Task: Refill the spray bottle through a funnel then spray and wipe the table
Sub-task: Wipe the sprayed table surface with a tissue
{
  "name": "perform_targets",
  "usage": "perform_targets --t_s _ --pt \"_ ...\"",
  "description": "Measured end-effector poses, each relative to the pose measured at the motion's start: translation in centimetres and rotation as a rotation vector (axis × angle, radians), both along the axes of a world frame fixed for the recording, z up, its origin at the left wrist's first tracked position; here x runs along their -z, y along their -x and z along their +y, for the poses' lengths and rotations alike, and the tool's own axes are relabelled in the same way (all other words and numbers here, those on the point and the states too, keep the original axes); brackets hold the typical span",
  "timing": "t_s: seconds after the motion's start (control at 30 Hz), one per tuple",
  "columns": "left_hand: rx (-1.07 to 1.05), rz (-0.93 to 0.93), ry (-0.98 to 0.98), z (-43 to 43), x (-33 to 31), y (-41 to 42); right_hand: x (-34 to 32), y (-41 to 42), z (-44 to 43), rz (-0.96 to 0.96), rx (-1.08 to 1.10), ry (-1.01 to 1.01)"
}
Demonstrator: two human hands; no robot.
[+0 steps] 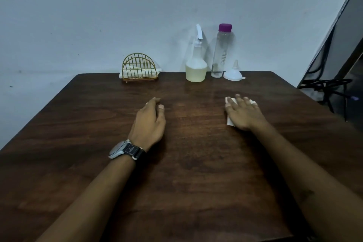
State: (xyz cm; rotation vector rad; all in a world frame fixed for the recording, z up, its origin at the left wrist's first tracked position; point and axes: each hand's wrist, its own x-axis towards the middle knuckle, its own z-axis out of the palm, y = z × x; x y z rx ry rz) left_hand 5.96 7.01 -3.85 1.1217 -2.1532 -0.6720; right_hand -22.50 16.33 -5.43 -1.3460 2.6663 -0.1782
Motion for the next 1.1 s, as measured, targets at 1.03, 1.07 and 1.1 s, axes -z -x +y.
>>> perform_targets --t_s 1.03,1.07,1.1 --pt "0.016 0.094 0.024 8.7 -1.0 -3.6 0.2 -5.4 13.2 0.016 0.03 -0.007" --pt "0.019 0.096 0.02 8.8 -0.9 -3.7 0.3 -7.0 12.8 0.017 -0.001 0.001" --pt "0.018 0.095 0.014 9.0 -0.9 -3.8 0.4 -8.9 12.3 0.008 -0.038 0.011"
